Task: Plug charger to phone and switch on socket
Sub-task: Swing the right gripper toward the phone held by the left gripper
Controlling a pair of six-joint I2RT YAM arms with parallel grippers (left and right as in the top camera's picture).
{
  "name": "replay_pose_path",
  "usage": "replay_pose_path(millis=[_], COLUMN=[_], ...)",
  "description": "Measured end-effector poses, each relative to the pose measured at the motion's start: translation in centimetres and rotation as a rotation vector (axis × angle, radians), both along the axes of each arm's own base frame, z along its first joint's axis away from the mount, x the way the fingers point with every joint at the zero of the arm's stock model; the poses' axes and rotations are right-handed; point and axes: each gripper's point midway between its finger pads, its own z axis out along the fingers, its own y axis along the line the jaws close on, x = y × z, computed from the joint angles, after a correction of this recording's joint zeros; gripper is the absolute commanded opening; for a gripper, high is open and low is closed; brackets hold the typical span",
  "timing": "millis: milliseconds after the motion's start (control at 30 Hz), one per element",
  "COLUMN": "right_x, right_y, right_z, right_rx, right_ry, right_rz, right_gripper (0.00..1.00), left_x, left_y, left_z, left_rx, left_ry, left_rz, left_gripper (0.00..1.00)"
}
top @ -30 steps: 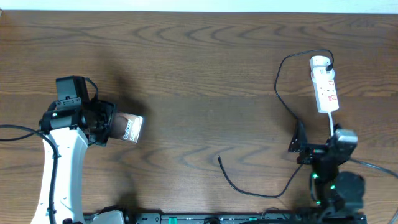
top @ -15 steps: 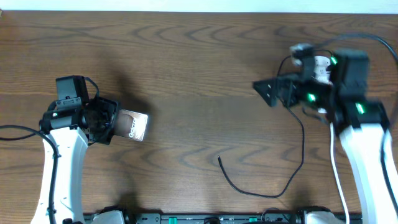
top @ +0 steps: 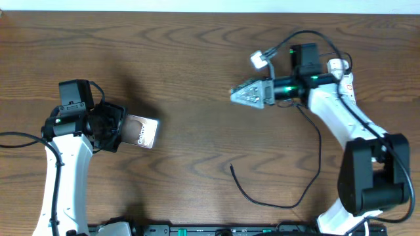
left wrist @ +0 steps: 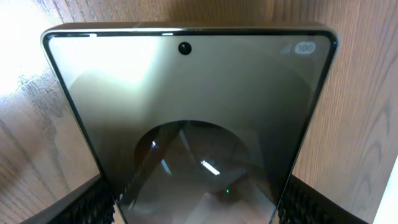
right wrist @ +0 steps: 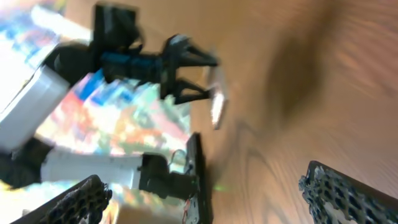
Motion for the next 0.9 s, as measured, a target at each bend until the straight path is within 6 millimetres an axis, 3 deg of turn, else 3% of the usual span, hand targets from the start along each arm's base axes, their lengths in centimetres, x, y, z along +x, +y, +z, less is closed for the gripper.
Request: replay_pose_path(millis=[200, 367, 567, 900], right_x=[-3.2, -4.5, -5.2, -4.7], right_y=[4.6, 7.2, 8.9, 9.3], right_z=[0.8, -0.5, -1.7, -2.2], right_rx=[0.042, -0.039, -0.113, -0.145], right_ry=[-0.065, -0.030, -0.023, -0.044], right_rz=[0.153, 0.167, 0.154, 0.125], right_gripper=[0.99, 0.99, 0.99, 0.99], left_x=[0.0, 0.1, 0.4, 0.5], left_y=[-0.4, -0.9, -2.0, -4.1], left_z=[0.1, 0.2, 0.6, 1.4], left_rx=[-0.021, -0.048, -0.112, -0.256], left_ry=[-0.004, -0.010, -0.030, -0.041], left_rz=[-0.008, -0.018, -0.043, -0.038], left_gripper=[0.07, 0.07, 0.07, 0.07])
